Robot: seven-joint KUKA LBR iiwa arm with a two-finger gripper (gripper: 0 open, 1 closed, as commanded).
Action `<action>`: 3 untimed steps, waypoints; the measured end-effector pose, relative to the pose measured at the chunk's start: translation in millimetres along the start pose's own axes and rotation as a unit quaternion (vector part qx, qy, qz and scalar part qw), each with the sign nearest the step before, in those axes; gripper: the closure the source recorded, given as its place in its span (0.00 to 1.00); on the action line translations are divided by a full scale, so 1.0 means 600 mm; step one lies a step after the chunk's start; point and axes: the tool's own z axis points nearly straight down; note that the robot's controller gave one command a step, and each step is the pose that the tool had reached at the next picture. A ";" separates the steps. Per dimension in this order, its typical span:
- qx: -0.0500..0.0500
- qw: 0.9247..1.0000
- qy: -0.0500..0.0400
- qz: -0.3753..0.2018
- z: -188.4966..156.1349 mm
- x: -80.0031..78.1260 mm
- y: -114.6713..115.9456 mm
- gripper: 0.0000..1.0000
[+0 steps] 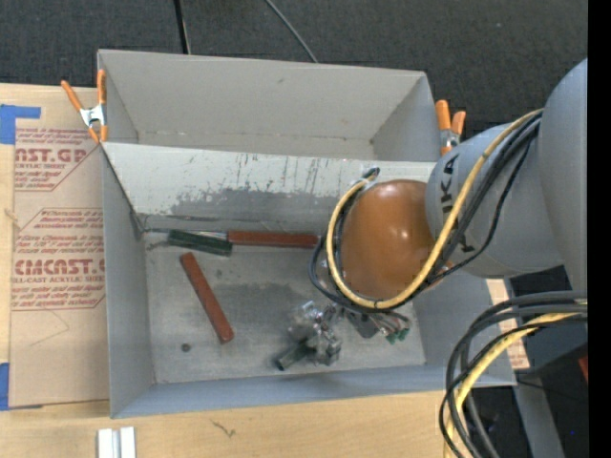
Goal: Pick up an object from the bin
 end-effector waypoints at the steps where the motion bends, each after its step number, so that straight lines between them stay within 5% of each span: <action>1: -0.002 1.000 0.004 0.000 -0.012 0.003 0.002 1.00; 3: -0.001 1.000 0.002 0.000 -0.085 0.001 0.001 1.00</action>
Offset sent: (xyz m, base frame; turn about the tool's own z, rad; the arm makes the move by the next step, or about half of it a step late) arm -0.0001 -0.0001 0.0191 0.0000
